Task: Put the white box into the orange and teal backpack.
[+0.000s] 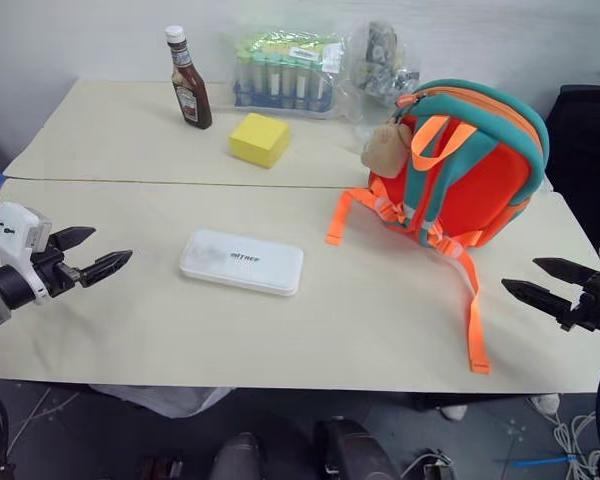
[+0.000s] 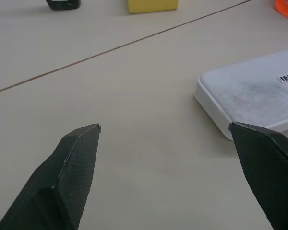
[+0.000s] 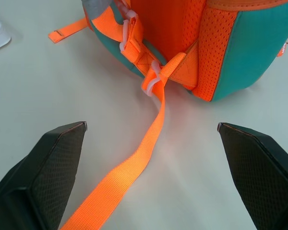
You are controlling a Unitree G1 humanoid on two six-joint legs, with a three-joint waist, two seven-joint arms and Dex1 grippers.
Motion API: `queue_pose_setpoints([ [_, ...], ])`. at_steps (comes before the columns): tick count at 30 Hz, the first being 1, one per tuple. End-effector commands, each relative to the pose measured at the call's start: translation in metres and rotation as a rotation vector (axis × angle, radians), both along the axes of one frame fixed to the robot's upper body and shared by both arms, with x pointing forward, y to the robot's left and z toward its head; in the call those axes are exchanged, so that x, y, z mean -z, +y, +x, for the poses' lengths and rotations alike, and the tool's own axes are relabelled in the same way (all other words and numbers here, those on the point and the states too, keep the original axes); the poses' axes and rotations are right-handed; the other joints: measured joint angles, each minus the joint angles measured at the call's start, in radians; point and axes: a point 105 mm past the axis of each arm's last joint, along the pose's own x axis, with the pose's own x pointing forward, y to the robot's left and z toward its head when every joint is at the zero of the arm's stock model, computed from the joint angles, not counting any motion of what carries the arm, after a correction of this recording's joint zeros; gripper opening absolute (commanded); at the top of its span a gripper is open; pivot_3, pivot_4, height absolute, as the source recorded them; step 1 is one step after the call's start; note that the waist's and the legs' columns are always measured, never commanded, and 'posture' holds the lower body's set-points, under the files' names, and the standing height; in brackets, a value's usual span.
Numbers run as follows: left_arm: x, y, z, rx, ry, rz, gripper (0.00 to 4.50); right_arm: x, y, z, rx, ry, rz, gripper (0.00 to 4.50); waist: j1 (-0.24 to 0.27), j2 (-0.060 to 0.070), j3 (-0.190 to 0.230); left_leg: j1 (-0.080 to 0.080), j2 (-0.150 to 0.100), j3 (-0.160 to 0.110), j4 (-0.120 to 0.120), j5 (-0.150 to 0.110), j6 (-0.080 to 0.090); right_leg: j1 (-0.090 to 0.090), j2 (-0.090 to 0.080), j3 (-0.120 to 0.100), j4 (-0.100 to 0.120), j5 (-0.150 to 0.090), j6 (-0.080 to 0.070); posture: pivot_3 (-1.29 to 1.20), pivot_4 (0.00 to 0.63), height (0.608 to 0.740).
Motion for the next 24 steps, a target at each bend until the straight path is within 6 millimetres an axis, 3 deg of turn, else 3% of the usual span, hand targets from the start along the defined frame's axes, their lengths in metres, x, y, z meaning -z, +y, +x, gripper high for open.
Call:
queue_pose_setpoints([
  [1, -0.003, -0.002, -0.001, 0.005, -0.022, 0.039, 4.5, -0.014, 0.005, 0.0, -0.008, -0.058, -0.005, 4.47, -0.001, 0.0, 0.0, 0.0, 0.0, 0.0, 0.0, 0.0, 0.0, 0.0, 0.0, 0.0, 0.0, 0.0, 0.0, 0.0, 0.15, 0.74],
  [12, -0.001, -0.004, 0.004, 0.001, -0.006, 0.031, 4.5, -0.013, 0.003, 0.0, 0.02, -0.054, -0.041, 4.47, 0.002, 0.0, 0.0, 0.0, 0.0, 0.0, 0.001, 0.0, 0.0, 0.0, 0.0, 0.0, 0.002, 0.0, 0.0, 0.0, 0.15, 0.74],
  [17, 0.008, -0.007, 0.023, -0.026, 0.028, 0.135, 4.5, -0.014, 0.026, 0.009, -0.052, -0.073, -0.078, 4.47, 0.001, 0.0, 0.0, 0.0, 0.0, 0.0, 0.002, 0.0, 0.0, 0.0, 0.0, 0.0, 0.003, 0.0, 0.0, 0.0, 0.15, 0.74],
  [20, 0.014, -0.018, 0.039, -0.017, 0.05, 0.188, 3.62, -0.009, 0.052, 0.019, -0.133, -0.077, -0.109, 3.88, 0.001, 0.0, 0.0, 0.001, 0.0, 0.0, 0.004, 0.0, 0.001, 0.0, 0.0, 0.0, 0.005, 0.0, 0.0, 0.0, 0.15, 0.74],
  [24, 0.024, -0.04, 0.056, 0.071, 0.064, 0.336, 2.33, 0.008, 0.104, 0.027, -0.283, -0.051, -0.112, 2.45, 0.002, 0.0, 0.0, 0.0, 0.0, 0.0, 0.008, 0.001, 0.0, -0.001, 0.0, 0.0, 0.009, 0.0, 0.0, 0.0, 0.15, 0.74],
])
